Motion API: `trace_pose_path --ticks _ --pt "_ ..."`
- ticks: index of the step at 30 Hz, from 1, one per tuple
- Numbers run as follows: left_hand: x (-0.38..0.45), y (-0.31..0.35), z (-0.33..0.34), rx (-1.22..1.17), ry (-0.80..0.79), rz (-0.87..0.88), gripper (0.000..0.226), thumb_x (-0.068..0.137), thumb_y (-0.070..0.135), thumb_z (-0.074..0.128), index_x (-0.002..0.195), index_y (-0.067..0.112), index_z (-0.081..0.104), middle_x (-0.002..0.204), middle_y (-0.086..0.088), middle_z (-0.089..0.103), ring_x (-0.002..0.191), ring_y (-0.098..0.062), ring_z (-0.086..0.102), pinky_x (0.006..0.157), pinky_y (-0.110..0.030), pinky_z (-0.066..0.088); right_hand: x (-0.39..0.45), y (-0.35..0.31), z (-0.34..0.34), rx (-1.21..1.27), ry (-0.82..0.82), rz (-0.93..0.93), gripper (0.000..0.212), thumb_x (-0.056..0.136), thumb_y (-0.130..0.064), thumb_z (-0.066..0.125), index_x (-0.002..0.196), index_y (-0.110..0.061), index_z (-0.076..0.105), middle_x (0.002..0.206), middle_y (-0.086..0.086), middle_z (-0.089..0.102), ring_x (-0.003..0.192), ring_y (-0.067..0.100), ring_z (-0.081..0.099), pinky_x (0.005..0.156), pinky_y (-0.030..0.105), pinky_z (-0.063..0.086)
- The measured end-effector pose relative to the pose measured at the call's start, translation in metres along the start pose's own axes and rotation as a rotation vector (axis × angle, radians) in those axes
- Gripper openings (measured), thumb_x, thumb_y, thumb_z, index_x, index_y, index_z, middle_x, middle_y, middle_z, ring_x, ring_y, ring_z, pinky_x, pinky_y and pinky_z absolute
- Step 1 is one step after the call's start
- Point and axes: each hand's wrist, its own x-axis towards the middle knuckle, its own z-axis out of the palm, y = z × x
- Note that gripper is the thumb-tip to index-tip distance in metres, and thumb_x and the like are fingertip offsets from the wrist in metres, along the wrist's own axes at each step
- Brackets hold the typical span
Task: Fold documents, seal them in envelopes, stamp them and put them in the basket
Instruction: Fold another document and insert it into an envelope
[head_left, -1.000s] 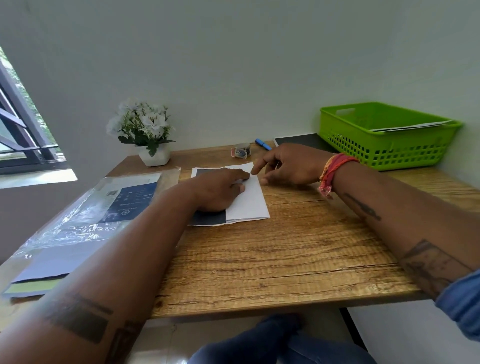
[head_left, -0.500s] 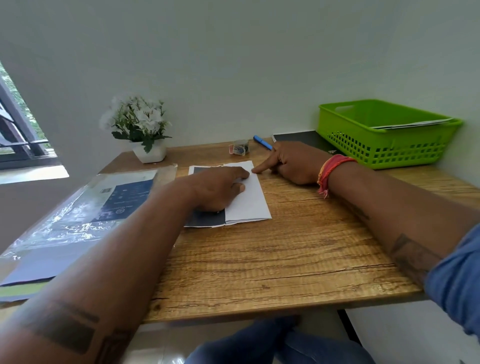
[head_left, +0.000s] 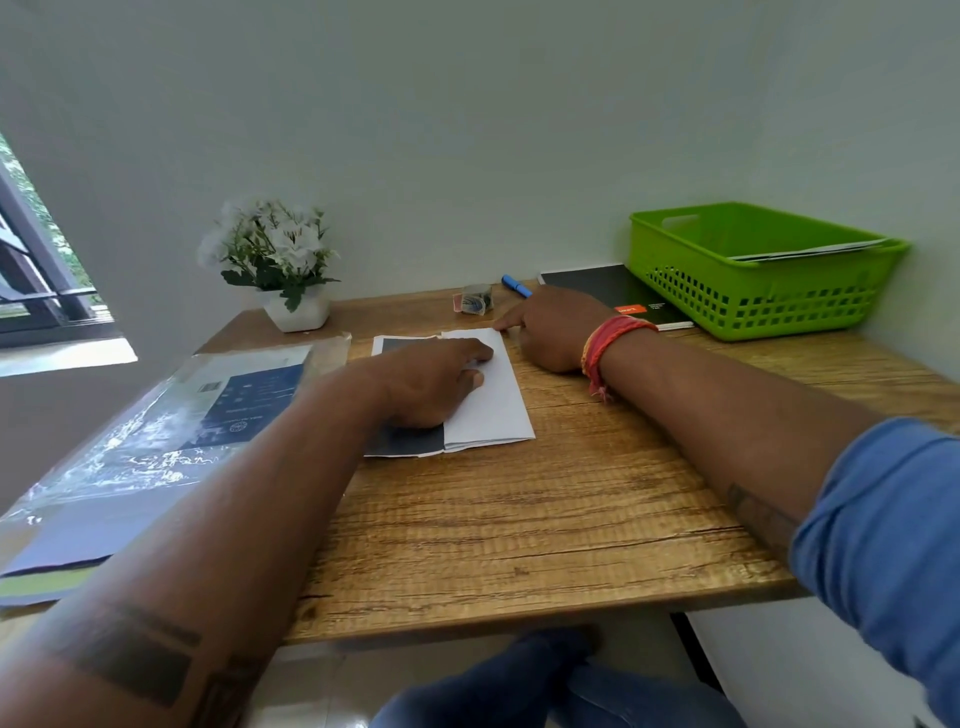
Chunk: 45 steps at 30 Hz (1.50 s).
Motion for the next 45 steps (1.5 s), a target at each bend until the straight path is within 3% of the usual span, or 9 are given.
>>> trace_pose_path --ticks 4,9,12,18,31,34,40,45 --pt "-0.003 0.001 -0.001 0.002 -0.001 0.005 0.048 0.109 0.033 0.035 0.156 0.031 0.029 0.162 -0.001 0.034 0.144 -0.021 0.038 0.114 -0.030 0.029 0.001 0.001 -0.001 -0.017 0.010 -0.022 0.041 0.099 -0.054 0.042 0.124 -0.030 0.064 0.125 0.004 0.063 0.104 0.018 0.057 0.090 0.035 0.048" --pt "-0.002 0.000 0.000 0.006 0.006 0.010 0.049 0.109 0.034 0.035 0.157 0.032 0.028 0.163 0.001 0.030 0.147 -0.021 0.034 0.116 -0.032 0.026 -0.006 0.009 -0.009 0.135 -0.055 0.009 0.070 0.087 -0.060 0.063 0.148 -0.033 0.042 0.152 0.004 0.044 0.132 0.025 0.047 0.103 0.034 0.038" --pt "-0.002 0.001 0.000 0.017 -0.002 0.011 0.049 0.109 0.034 0.035 0.158 0.032 0.027 0.165 0.002 0.027 0.148 -0.021 0.031 0.118 -0.032 0.024 -0.014 0.013 -0.012 0.185 -0.108 0.018 0.077 0.082 -0.061 0.067 0.148 -0.031 0.041 0.153 0.002 0.042 0.132 0.024 0.047 0.104 0.035 0.039" --pt "-0.004 0.002 -0.001 0.023 0.002 0.016 0.049 0.109 0.033 0.034 0.158 0.031 0.026 0.165 0.002 0.025 0.149 -0.020 0.029 0.118 -0.031 0.023 -0.021 0.013 -0.019 0.206 -0.193 0.021 0.078 0.077 -0.065 0.071 0.143 -0.033 0.043 0.148 0.001 0.044 0.127 0.021 0.047 0.091 0.031 0.037" --pt "0.001 -0.001 0.002 0.013 0.010 0.018 0.050 0.109 0.033 0.035 0.158 0.030 0.026 0.165 0.003 0.027 0.149 -0.019 0.031 0.119 -0.032 0.023 -0.037 0.001 -0.039 0.096 -0.393 -0.041 0.094 0.072 -0.066 0.072 0.150 -0.035 0.031 0.148 0.001 0.042 0.124 0.020 0.044 0.104 0.037 0.036" --pt "0.000 0.000 0.002 0.006 0.012 0.015 0.050 0.109 0.032 0.036 0.158 0.029 0.026 0.164 0.002 0.028 0.148 -0.019 0.031 0.118 -0.032 0.024 -0.039 -0.001 -0.041 0.077 -0.427 -0.058 0.095 0.072 -0.066 0.073 0.151 -0.035 0.029 0.147 0.001 0.044 0.111 0.015 0.042 0.102 0.035 0.037" --pt "-0.001 0.003 0.002 -0.005 0.020 0.015 0.049 0.109 0.030 0.037 0.157 0.027 0.027 0.162 0.000 0.032 0.146 -0.020 0.035 0.117 -0.032 0.027 -0.042 -0.005 -0.044 0.032 -0.478 -0.092 0.103 0.068 -0.064 0.077 0.152 -0.039 0.024 0.146 0.000 0.042 0.110 0.015 0.041 0.092 0.033 0.037" --pt "-0.001 0.003 0.003 -0.025 0.039 0.021 0.049 0.109 0.029 0.038 0.157 0.026 0.028 0.162 0.000 0.033 0.147 -0.020 0.034 0.117 -0.033 0.027 -0.041 -0.004 -0.043 0.054 -0.509 -0.105 0.105 0.068 -0.067 0.075 0.153 -0.039 0.022 0.139 -0.004 0.041 0.122 0.018 0.042 0.095 0.033 0.036"
